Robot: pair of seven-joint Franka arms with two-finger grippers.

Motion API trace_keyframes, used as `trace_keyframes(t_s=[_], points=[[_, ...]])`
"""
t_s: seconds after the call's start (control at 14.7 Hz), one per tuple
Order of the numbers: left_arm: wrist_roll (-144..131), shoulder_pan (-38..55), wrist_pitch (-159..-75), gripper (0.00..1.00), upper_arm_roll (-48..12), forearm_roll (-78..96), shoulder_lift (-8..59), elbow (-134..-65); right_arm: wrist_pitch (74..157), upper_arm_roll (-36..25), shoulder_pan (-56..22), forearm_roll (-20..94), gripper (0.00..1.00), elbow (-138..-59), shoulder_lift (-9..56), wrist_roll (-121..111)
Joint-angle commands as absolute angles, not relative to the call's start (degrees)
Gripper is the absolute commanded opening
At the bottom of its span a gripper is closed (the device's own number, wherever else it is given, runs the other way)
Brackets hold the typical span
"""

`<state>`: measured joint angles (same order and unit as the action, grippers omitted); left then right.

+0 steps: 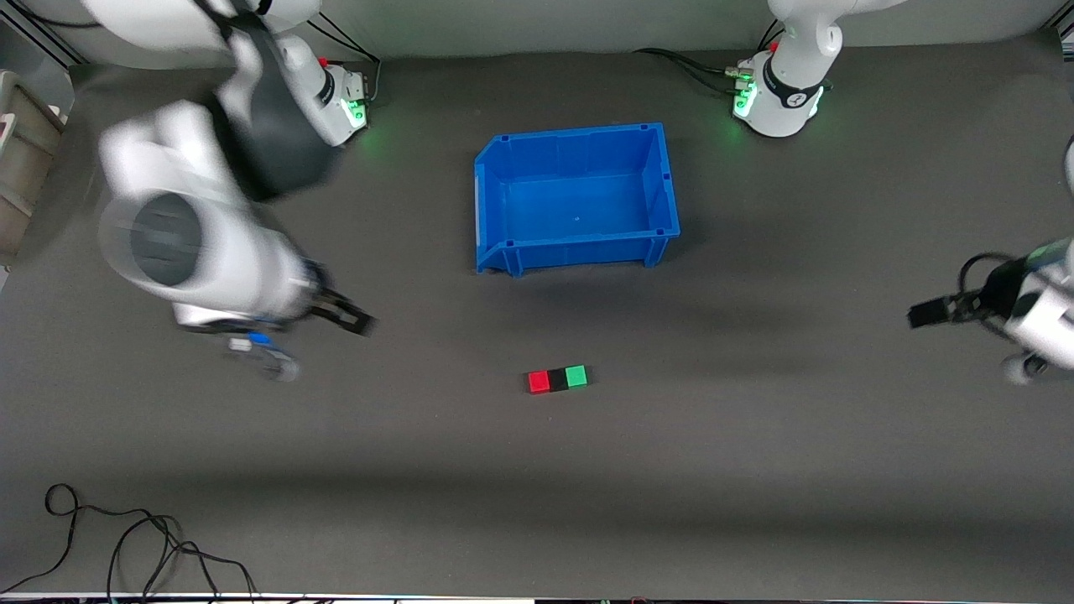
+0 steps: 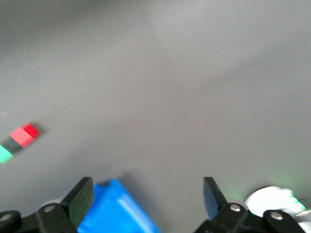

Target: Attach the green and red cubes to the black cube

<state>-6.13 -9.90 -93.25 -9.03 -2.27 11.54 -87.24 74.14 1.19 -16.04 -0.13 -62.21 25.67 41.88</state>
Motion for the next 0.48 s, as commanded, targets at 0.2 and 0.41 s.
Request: trace_keyframes(t_s=[0.2, 0.41], points=[[-4.7, -9.9, -94.9, 1.0, -9.1, -1.1, 2.0, -92.4, 71.5, 0.2, -7.0, -0.6, 1.0, -67.1, 18.9, 9.1], [-4.3, -9.1, -93.5, 1.0, -9.4, -1.7, 5.1, -87.9, 76.5, -1.1, -6.9, -0.7, 1.0, -73.0, 14.9, 8.2]])
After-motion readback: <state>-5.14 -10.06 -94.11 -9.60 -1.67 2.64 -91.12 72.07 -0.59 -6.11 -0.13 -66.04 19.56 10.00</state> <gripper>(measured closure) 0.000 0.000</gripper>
